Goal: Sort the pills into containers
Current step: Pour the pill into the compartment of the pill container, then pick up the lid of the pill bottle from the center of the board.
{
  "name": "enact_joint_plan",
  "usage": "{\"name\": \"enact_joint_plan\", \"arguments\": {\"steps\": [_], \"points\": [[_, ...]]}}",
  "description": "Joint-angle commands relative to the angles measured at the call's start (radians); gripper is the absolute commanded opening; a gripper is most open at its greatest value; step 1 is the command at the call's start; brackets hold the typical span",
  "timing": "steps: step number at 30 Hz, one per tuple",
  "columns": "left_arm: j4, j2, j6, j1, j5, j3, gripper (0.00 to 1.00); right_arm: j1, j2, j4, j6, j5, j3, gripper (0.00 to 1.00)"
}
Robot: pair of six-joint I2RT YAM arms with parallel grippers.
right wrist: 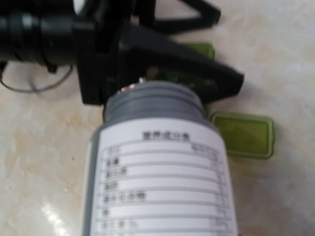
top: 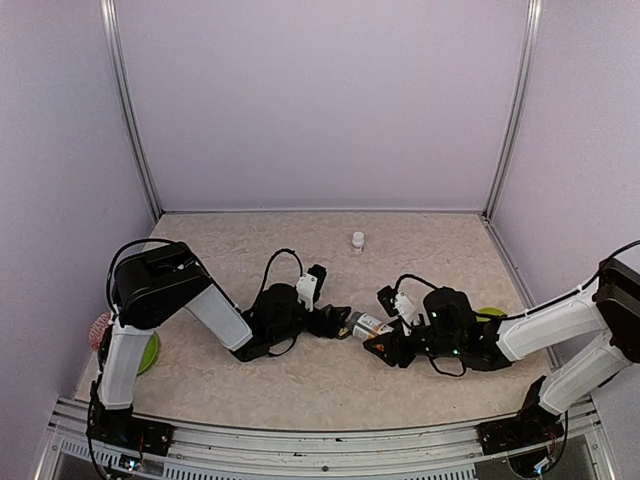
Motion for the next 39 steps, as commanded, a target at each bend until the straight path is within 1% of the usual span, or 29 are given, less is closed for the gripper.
{"name": "enact_joint_plan", "arguments": {"steps": [1, 7, 12, 20, 27, 31, 33, 39], "points": [[-0.151, 0.049, -0.019, 0.006, 0.024, -0.019, 0.99, -0.013, -0.059, 0.162, -0.010, -0.022, -0.049, 0.22], [-0.161, 0.016, -0.031, 0.021, 0.033, -0.027, 0.99, -0.013, -0.131, 0.344, -0.027, -0.047, -0.151, 0.22], [-0.180, -0.027, -0.048, 0.035, 0.042, -0.030, 0.99, -0.012, -0.209, 0.437, -0.051, -0.061, -0.200, 0.22], [-0.216, -0.138, -0.062, 0.051, 0.065, -0.036, 0.99, -0.014, -0.285, 0.465, -0.071, -0.104, -0.207, 0.22], [-0.271, -0.250, -0.092, 0.073, 0.095, -0.039, 0.99, -0.013, -0.369, 0.445, -0.099, -0.162, -0.207, 0.22], [-0.349, -0.305, -0.124, 0.109, 0.112, -0.028, 0.99, -0.012, -0.419, 0.466, -0.118, -0.192, -0.217, 0.23], [-0.416, -0.326, -0.132, 0.132, 0.108, -0.008, 0.99, -0.012, -0.449, 0.481, -0.126, -0.202, -0.220, 0.23], [-0.690, -0.358, -0.133, 0.173, -0.009, 0.065, 0.99, -0.012, -0.519, 0.496, -0.160, -0.214, -0.208, 0.25]]}}
